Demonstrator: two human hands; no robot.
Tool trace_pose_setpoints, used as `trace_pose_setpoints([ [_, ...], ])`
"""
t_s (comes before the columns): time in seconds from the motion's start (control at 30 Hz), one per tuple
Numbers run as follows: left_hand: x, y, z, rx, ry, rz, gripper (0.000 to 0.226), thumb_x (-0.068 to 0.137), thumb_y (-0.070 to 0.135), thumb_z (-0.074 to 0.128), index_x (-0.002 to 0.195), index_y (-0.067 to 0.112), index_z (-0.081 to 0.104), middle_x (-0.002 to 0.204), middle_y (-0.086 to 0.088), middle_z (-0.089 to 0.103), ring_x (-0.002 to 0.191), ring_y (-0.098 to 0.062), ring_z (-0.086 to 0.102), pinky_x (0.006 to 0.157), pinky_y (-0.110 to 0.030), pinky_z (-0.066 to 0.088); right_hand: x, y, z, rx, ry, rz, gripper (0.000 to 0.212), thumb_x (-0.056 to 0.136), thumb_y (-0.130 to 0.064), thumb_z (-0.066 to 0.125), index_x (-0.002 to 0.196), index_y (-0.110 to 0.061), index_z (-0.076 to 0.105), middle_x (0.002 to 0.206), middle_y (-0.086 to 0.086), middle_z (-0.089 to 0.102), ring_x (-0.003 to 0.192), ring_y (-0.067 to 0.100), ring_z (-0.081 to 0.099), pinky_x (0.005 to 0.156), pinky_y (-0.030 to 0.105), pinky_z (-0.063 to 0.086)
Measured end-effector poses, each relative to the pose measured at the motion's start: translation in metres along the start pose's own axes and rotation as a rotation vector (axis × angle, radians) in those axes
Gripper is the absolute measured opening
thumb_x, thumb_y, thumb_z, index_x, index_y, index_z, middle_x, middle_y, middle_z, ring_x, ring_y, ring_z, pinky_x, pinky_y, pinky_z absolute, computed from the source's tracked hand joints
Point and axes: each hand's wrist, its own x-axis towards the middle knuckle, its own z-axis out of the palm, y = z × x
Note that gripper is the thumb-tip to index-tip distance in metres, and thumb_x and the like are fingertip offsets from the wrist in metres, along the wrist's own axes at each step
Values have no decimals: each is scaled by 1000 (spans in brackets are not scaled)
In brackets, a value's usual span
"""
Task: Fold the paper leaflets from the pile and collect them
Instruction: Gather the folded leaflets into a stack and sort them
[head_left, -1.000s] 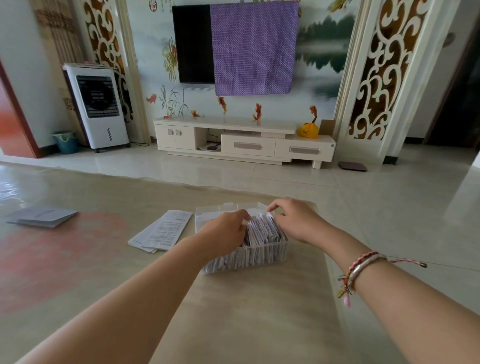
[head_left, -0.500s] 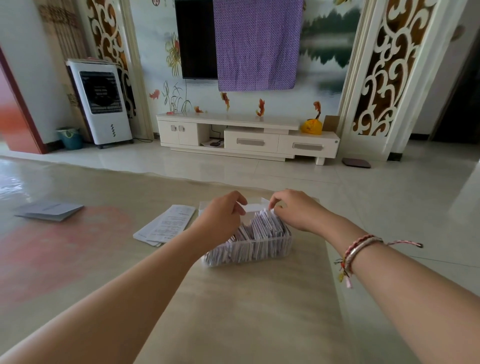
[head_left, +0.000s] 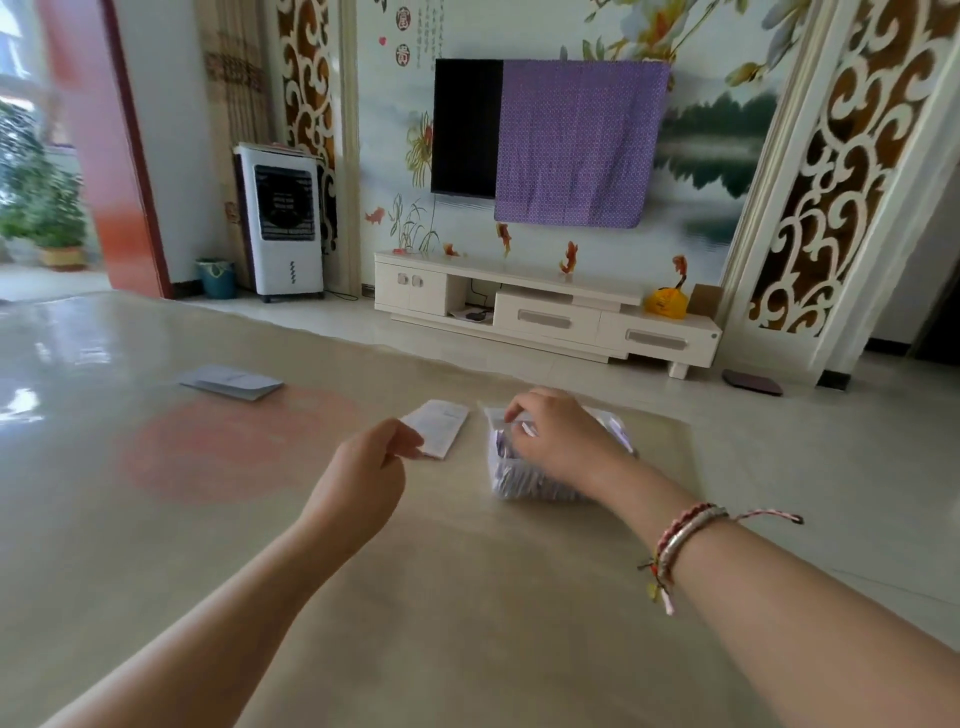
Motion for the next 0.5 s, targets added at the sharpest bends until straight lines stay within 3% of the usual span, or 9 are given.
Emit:
trace_pose_setpoints([
  [0.07, -13, -29, -24, -46, 47, -72, 49, 79, -12, 35, 84, 30, 60, 92, 11, 68, 90, -11, 63, 71, -22, 45, 7, -32, 22, 8, -42, -67, 29, 95, -25, 52, 121, -14, 57, 123, 3, 56, 117, 20, 48, 83, 25, 35],
  [0.2, -22, -66, -57, -220, 131, -191, 43, 81, -15, 40, 86, 21, 63, 92, -1, 70, 88, -17, 68, 72, -27, 50, 32, -73, 67, -88, -227, -59, 54, 93, -40, 55, 137, -14, 39, 140, 9, 43, 128, 26, 41, 100, 36, 39],
  [0.27, -16, -73, -65, -356, 142, -234, 41, 82, -15, 38, 90, 17, 64, 96, -5, 71, 86, -20, 69, 75, -31, 51, 54, -84, 90, -156, -302, 49, 70, 93, -49, 51, 145, -11, 25, 148, 14, 33, 134, 31, 35, 105, 40, 37],
  [0.37, -4, -76, -66, -454, 146, -316, 40, 83, -12, 35, 93, 15, 63, 97, -6, 71, 87, -23, 69, 78, -37, 53, 87, -87, 117, -153, -241, 326, 86, 89, -65, 44, 147, -8, 15, 152, 21, 24, 138, 37, 28, 106, 44, 34],
  [0.5, 7, -81, -66, -554, 139, -471, 34, 87, -9, 32, 94, 8, 60, 95, -10, 69, 74, -21, 67, 63, -31, 53, 115, -82, 132, -115, -192, 594, 99, 80, -74, 43, 149, -10, 11, 152, 21, 25, 136, 39, 31, 106, 44, 31],
])
